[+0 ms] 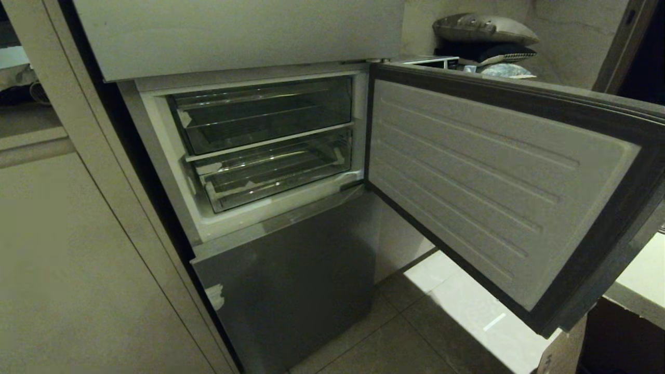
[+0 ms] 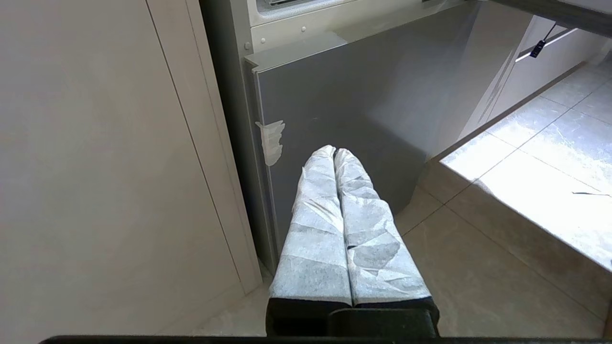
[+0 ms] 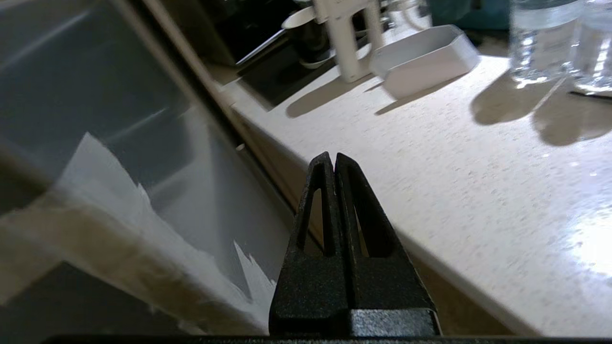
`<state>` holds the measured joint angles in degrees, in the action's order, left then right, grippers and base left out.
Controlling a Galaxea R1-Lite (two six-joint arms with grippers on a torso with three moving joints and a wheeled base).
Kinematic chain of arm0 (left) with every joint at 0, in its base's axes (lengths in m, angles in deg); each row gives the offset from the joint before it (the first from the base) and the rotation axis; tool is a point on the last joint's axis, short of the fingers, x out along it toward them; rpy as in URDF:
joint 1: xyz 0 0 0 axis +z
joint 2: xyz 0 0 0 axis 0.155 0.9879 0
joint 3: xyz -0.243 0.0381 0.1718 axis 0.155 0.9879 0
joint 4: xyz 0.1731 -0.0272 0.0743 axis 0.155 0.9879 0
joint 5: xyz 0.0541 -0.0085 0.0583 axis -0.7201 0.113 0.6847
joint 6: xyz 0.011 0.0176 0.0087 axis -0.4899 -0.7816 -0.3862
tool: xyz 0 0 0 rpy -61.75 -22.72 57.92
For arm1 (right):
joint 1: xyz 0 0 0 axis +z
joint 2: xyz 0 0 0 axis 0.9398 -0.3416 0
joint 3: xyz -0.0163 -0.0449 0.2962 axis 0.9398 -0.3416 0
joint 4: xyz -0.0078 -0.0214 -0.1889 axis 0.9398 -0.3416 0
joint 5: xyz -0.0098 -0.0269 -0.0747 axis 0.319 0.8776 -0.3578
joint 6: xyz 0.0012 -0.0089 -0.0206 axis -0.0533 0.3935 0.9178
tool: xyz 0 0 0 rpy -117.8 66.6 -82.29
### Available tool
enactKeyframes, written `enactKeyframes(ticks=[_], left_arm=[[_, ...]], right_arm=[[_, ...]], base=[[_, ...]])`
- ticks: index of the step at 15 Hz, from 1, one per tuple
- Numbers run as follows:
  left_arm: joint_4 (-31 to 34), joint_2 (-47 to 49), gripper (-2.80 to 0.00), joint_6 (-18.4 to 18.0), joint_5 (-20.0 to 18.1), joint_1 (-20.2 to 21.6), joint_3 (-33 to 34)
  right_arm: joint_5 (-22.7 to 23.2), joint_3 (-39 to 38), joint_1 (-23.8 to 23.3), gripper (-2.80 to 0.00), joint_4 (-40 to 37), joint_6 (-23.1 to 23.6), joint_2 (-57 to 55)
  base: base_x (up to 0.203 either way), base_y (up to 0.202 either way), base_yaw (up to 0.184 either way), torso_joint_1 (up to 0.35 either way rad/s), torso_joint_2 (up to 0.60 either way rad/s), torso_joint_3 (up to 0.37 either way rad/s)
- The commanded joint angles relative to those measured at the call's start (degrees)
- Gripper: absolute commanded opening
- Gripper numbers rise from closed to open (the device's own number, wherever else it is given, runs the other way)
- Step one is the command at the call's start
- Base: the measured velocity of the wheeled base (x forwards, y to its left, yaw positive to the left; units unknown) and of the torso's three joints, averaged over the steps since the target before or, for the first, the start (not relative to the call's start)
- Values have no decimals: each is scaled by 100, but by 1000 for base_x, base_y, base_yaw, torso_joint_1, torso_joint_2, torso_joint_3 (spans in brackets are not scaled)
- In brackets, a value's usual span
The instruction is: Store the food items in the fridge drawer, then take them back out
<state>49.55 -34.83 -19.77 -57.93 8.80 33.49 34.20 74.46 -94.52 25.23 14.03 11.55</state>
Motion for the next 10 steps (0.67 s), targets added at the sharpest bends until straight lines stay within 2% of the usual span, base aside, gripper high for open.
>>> enactKeyframes(ticks=[1, 3, 5, 6, 8, 10], left_arm=[[1, 8, -280, 1, 1, -6, -1], [1, 8, -280, 1, 1, -6, -1], [1, 8, -280, 1, 1, 3, -1], [1, 8, -280, 1, 1, 1, -1], [1, 8, -280, 1, 1, -5, -1], [1, 8, -280, 1, 1, -4, -1]], right_arm=[[-1, -384, 289, -280, 17, -11, 680], [-45, -826, 783, -280, 9, -10, 1263], [-176, -1111, 1506, -280, -73, -12, 1658], [-345, -1136, 1948, -280, -203, -11, 1737], [-995, -976, 2858, -280, -513, 0, 1682], [-1495, -705, 3590, -280, -646, 3, 1358]], base=[[0, 0, 0, 0, 0, 0], [0, 0, 0, 0, 0, 0], [0, 0, 0, 0, 0, 0], [0, 0, 0, 0, 0, 0], [0, 0, 0, 0, 0, 0], [0, 0, 0, 0, 0, 0]])
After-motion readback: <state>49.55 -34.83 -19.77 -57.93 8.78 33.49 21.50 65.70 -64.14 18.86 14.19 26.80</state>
